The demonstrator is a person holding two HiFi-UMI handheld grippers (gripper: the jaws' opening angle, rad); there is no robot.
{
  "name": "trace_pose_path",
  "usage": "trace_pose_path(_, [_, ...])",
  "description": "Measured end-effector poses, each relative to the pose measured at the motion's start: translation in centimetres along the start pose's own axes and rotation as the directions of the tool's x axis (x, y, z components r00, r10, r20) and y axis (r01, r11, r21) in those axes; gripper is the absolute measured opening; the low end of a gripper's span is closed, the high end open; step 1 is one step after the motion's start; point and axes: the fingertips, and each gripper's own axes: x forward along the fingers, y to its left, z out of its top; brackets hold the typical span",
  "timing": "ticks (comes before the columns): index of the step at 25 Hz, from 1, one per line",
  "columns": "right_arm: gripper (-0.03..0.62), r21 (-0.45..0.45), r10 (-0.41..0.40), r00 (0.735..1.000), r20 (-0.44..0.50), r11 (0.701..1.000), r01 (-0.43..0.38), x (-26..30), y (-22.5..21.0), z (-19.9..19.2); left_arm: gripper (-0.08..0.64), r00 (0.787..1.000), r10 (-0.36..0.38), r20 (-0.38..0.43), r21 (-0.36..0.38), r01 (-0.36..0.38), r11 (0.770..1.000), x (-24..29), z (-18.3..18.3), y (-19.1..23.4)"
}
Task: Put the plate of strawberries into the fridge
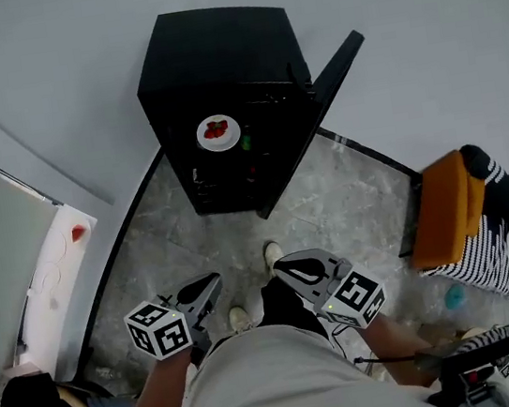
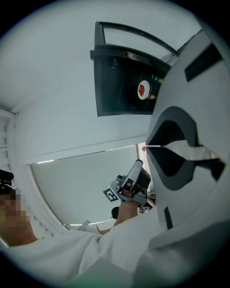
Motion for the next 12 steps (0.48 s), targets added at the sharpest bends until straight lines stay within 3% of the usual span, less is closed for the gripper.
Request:
trace_pose_path(2, [0.025,-0.005,-0.006,1.000,0.002,1.000,0.006,-0.1,1.2,-0.1,0.012,0.999,-0.031,-0.012,0.022,0.031,0.999,-1.4,-0.9,-1.7])
trace_pose_path(8, [0.025,-0.019,0.012,1.000,-0.012,1.000,-0.012,-0.2,4.9,-0.6,0.012,0.996,-0.046,-0.073,0.220,0.061,0.974,-4.3,-2.4,-5.1])
trace_pose_path(12, [0.023,-0.030,0.025,1.000,-0.016,0.999,-0.026,-0.3,6.6,-0.6,0.012,0.993,-0.071,-0.097,0.259,0.094,0.961,-4.7,-2.9,-6.6])
